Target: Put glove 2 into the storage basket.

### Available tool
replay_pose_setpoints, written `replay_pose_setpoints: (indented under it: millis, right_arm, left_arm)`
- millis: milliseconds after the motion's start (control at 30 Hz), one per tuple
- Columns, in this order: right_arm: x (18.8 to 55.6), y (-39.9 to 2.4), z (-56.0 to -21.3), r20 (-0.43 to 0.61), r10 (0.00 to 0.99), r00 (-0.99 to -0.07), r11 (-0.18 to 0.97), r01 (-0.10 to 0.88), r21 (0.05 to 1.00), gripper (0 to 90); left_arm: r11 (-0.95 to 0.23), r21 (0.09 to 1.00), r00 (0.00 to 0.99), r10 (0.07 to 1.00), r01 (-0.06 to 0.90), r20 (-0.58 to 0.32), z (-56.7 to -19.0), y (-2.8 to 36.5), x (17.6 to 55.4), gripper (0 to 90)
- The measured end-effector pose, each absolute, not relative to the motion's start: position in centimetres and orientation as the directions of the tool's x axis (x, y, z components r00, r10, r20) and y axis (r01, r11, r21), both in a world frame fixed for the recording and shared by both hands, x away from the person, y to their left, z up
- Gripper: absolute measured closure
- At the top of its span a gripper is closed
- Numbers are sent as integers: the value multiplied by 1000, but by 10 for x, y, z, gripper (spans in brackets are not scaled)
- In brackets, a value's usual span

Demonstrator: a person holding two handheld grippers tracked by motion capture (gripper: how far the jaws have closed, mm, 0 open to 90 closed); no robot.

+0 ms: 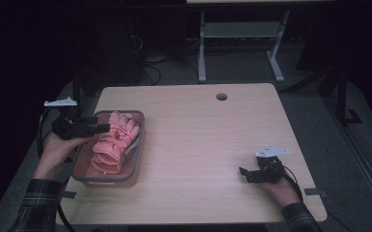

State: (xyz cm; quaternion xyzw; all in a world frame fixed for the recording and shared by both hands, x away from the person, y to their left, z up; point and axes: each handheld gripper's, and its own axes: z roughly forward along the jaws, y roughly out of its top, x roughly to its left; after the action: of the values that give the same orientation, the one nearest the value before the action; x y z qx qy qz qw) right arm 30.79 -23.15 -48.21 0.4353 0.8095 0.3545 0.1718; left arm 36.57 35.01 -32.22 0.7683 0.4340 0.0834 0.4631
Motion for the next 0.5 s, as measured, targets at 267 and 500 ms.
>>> replay_pose_setpoints:
  millis: [267, 500]
  right_arm:
    - [308, -232, -482, 29, 826, -562, 370, 582, 724, 141]
    - [308, -232, -482, 30, 826, -563, 370, 582, 724, 141]
  left_arm:
    - [-223, 831, 665, 714, 510, -217, -315, 320, 360, 163]
    - [-255, 855, 714, 677, 452, -176, -314, 290, 355, 163]
